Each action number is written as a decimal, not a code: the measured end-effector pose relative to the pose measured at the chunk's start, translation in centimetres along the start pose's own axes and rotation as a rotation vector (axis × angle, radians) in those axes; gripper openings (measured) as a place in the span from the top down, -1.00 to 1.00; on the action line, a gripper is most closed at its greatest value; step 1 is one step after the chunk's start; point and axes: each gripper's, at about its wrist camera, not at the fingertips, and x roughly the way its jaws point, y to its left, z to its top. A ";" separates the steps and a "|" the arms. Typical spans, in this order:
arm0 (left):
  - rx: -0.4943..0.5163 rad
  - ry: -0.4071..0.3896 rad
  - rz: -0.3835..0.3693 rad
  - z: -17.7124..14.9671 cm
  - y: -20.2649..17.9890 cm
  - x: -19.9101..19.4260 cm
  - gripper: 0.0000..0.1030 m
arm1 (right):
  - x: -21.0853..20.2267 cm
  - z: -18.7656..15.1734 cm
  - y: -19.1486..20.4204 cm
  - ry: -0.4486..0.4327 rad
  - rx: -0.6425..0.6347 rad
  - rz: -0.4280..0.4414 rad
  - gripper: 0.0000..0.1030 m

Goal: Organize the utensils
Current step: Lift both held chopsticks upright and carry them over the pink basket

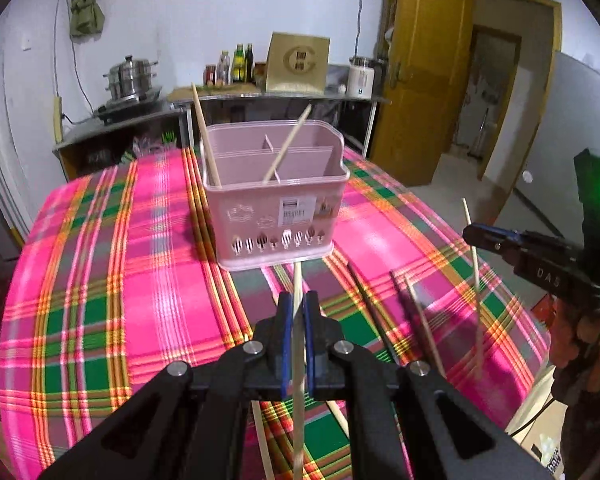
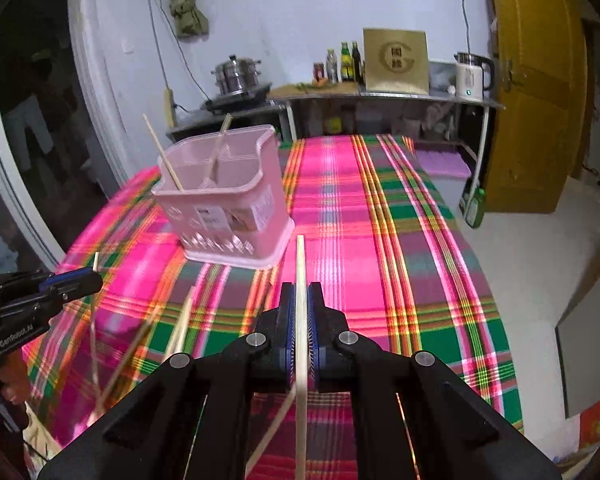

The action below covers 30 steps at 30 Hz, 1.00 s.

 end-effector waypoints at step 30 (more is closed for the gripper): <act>-0.009 -0.137 -0.005 4.2 1.0 -5.4 0.88 | -5.2 3.5 4.1 -0.164 -0.071 0.101 0.88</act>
